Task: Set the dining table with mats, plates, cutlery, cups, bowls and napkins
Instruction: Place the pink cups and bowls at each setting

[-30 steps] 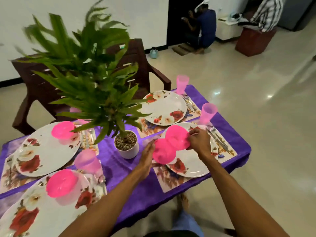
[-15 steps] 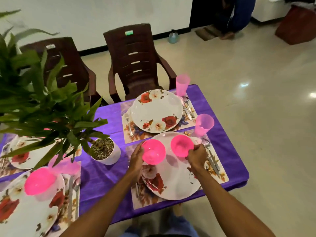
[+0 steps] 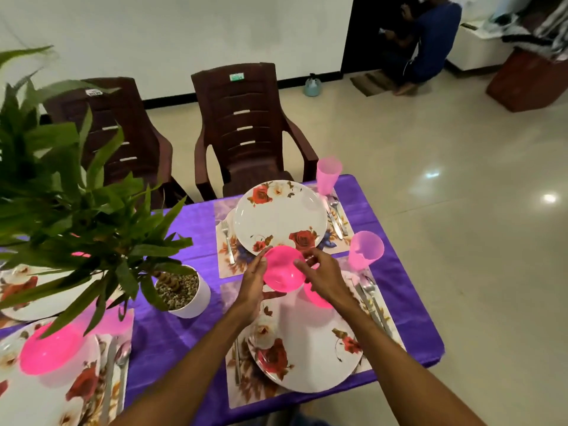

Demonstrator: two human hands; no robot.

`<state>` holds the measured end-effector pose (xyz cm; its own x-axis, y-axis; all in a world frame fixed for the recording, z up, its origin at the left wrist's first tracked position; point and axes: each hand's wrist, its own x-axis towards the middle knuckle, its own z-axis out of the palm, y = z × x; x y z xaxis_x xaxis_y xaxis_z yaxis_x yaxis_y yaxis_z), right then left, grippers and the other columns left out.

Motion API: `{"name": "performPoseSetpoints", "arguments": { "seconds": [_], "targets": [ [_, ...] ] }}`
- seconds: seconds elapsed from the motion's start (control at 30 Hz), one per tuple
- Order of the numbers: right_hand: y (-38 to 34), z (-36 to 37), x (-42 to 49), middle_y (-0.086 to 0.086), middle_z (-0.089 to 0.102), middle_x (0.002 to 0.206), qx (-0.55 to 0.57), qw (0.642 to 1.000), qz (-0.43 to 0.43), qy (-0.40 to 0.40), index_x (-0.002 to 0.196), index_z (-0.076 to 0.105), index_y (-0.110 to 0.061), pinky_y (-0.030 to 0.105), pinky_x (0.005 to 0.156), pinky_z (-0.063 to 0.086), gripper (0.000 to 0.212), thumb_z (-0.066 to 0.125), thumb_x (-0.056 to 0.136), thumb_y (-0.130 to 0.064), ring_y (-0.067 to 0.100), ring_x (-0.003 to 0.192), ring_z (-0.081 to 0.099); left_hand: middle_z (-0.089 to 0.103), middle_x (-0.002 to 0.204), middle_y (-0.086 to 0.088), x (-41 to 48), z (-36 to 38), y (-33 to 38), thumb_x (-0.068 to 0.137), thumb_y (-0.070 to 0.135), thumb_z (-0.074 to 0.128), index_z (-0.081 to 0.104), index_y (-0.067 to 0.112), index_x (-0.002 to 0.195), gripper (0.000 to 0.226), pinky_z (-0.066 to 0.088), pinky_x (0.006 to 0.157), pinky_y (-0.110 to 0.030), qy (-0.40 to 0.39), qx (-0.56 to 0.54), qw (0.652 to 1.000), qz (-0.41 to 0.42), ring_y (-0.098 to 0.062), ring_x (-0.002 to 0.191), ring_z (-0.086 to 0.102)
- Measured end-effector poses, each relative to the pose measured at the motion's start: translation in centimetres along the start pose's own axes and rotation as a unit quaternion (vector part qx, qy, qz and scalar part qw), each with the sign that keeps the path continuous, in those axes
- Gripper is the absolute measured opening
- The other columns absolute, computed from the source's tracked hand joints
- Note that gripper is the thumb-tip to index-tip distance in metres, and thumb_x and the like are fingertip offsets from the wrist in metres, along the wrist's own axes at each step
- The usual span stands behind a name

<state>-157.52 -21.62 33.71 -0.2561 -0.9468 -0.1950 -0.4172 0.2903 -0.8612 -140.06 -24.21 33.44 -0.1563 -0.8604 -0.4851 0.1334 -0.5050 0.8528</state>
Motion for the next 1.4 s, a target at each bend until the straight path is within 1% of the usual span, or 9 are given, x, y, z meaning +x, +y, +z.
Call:
{"name": "performPoseSetpoints", "arguments": {
  "seconds": [0.13, 0.27, 0.33, 0.43, 0.53, 0.8, 1.03, 1.23, 1.4],
  "targets": [
    [-2.1, -0.1, 2.9, 0.010, 0.069, 0.099, 0.017, 1.000, -0.011, -0.008, 0.123, 0.064, -0.008, 0.040, 0.046, 0.057, 0.035, 0.059, 0.088, 0.000, 0.023, 0.052, 0.068, 0.050, 0.142, -0.002, 2.1, 0.3, 2.1, 0.102, 0.043, 0.047, 0.057, 0.041, 0.133, 0.033, 0.060, 0.068, -0.046, 0.007, 0.000, 1.000, 0.008, -0.035, 0.123, 0.053],
    [-3.1, 0.1, 7.3, 0.018, 0.071, 0.092, 0.045, 0.998, 0.038, 0.002, 0.117, 0.066, -0.004, 0.048, 0.051, 0.060, 0.033, 0.058, 0.086, 0.007, 0.027, 0.055, 0.071, 0.057, 0.133, -0.006, 4.7, 0.7, 4.3, 0.101, 0.047, 0.047, 0.054, 0.037, 0.136, 0.036, 0.060, 0.073, -0.053, 0.030, -0.011, 0.999, -0.013, -0.036, 0.109, 0.064],
    [-3.6, 0.0, 9.5, 0.016, 0.071, 0.085, 0.081, 0.994, 0.071, 0.033, 0.115, 0.065, -0.007, 0.050, 0.051, 0.060, 0.033, 0.059, 0.086, 0.007, 0.029, 0.054, 0.071, 0.061, 0.128, -0.006, 6.0, 0.7, 4.9, 0.102, 0.046, 0.047, 0.056, 0.034, 0.131, 0.033, 0.060, 0.071, -0.052, 0.052, -0.027, 0.998, -0.013, -0.030, 0.105, 0.065],
    [-3.7, 0.1, 13.1, 0.013, 0.071, 0.085, 0.099, 0.986, 0.105, 0.078, 0.112, 0.063, -0.010, 0.034, 0.047, 0.059, 0.029, 0.060, 0.088, 0.006, 0.020, 0.050, 0.070, 0.060, 0.130, -0.007, 8.5, 0.6, 5.1, 0.103, 0.043, 0.046, 0.053, 0.027, 0.137, 0.038, 0.058, 0.069, -0.039, 0.077, -0.028, 0.997, -0.003, -0.027, 0.105, 0.066],
    [-3.3, 0.5, 16.7, 0.016, 0.069, 0.106, 0.118, 0.980, 0.123, 0.106, 0.120, 0.062, -0.004, 0.044, 0.053, 0.062, 0.034, 0.062, 0.088, 0.007, 0.028, 0.063, 0.073, 0.061, 0.128, -0.009, 10.5, 0.8, 5.3, 0.105, 0.037, 0.042, 0.053, 0.019, 0.138, 0.039, 0.059, 0.070, -0.031, 0.087, -0.015, 0.996, 0.010, -0.024, 0.103, 0.065],
    [0.1, 2.3, 23.7, 0.013, 0.062, 0.113, 0.109, 0.964, 0.191, 0.150, 0.111, 0.056, -0.009, 0.046, 0.055, 0.062, 0.032, 0.060, 0.083, 0.008, 0.034, 0.077, 0.072, 0.065, 0.123, -0.011, 14.4, 2.1, 4.1, 0.104, 0.038, 0.044, 0.060, 0.018, 0.129, 0.035, 0.059, 0.087, -0.045, 0.097, -0.039, 0.994, 0.002, -0.035, 0.109, 0.066],
    [1.2, 3.0, 25.6, 0.011, 0.064, 0.116, 0.109, 0.953, 0.233, 0.158, 0.117, 0.055, -0.008, 0.050, 0.067, 0.063, 0.037, 0.063, 0.083, 0.006, 0.036, 0.093, 0.070, 0.066, 0.121, -0.013, 14.4, 2.2, 3.4, 0.104, 0.038, 0.045, 0.062, 0.017, 0.127, 0.035, 0.060, 0.081, -0.041, 0.102, -0.025, 0.995, 0.001, -0.035, 0.106, 0.067],
    [0.8, 2.8, 23.7, 0.011, 0.064, 0.117, 0.085, 0.960, 0.204, 0.173, 0.116, 0.053, -0.011, 0.054, 0.078, 0.060, 0.039, 0.073, 0.086, -0.025, 0.035, 0.094, 0.069, 0.067, 0.120, -0.010, 13.2, 1.8, 3.7, 0.104, 0.040, 0.045, 0.062, 0.019, 0.128, 0.036, 0.061, 0.080, -0.039, 0.096, -0.012, 0.995, 0.014, -0.035, 0.107, 0.067],
    [-0.7, 2.6, 18.2, 0.008, 0.056, 0.115, 0.003, 0.977, 0.124, 0.173, 0.116, 0.057, -0.013, 0.042, 0.085, 0.050, 0.031, 0.068, 0.089, -0.025, 0.025, 0.100, 0.057, 0.069, 0.119, -0.010, 10.7, 1.5, 3.7, 0.103, 0.037, 0.050, 0.065, 0.024, 0.121, 0.027, 0.057, 0.079, -0.040, 0.088, -0.010, 0.996, 0.023, -0.035, 0.108, 0.067]
  ]
}}
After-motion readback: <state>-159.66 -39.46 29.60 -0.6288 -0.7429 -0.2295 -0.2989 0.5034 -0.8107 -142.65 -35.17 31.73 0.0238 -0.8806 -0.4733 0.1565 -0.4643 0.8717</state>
